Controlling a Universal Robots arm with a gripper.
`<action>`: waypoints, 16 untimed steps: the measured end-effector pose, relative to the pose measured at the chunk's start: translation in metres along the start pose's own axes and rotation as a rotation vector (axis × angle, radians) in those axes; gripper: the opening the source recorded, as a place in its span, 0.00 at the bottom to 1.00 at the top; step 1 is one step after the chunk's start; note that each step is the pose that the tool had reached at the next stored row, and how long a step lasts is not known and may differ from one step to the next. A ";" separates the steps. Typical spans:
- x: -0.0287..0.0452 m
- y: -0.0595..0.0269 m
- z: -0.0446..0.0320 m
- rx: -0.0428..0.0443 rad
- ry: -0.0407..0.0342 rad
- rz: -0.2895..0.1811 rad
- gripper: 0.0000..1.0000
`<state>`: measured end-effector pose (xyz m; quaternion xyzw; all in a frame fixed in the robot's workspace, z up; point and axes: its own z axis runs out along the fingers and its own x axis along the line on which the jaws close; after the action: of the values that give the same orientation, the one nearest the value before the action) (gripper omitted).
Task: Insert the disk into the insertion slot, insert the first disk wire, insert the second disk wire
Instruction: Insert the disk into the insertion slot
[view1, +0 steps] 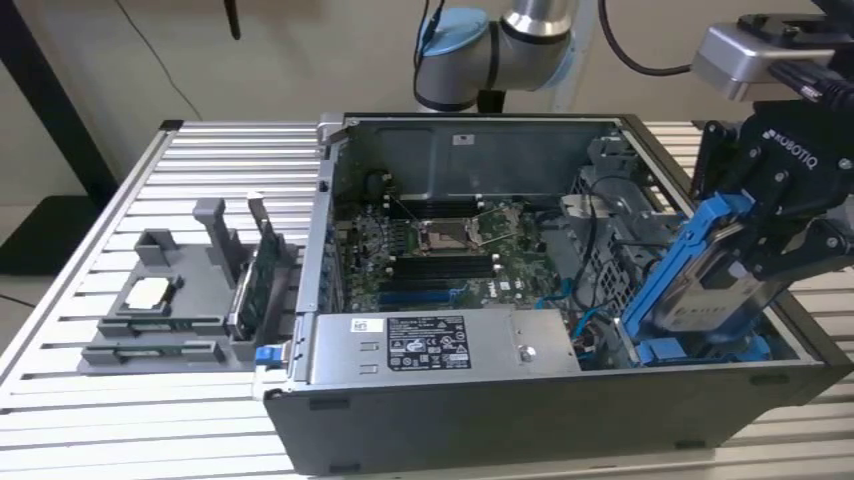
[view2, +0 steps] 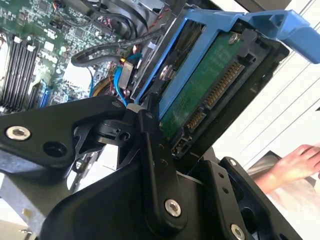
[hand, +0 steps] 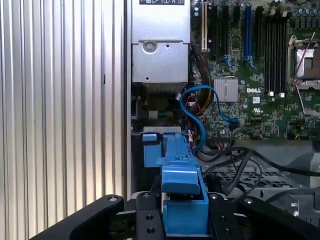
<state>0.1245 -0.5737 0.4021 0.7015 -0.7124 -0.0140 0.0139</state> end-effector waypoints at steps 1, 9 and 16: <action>0.0000 -0.0001 0.0019 0.0000 -0.0004 0.000 0.33; 0.0000 -0.0007 0.0172 -0.0001 -0.0048 -0.001 0.33; 0.0000 -0.0009 0.0215 -0.0001 -0.0052 -0.001 0.33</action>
<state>0.1245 -0.5737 0.3806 0.7018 -0.7121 -0.0158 0.0120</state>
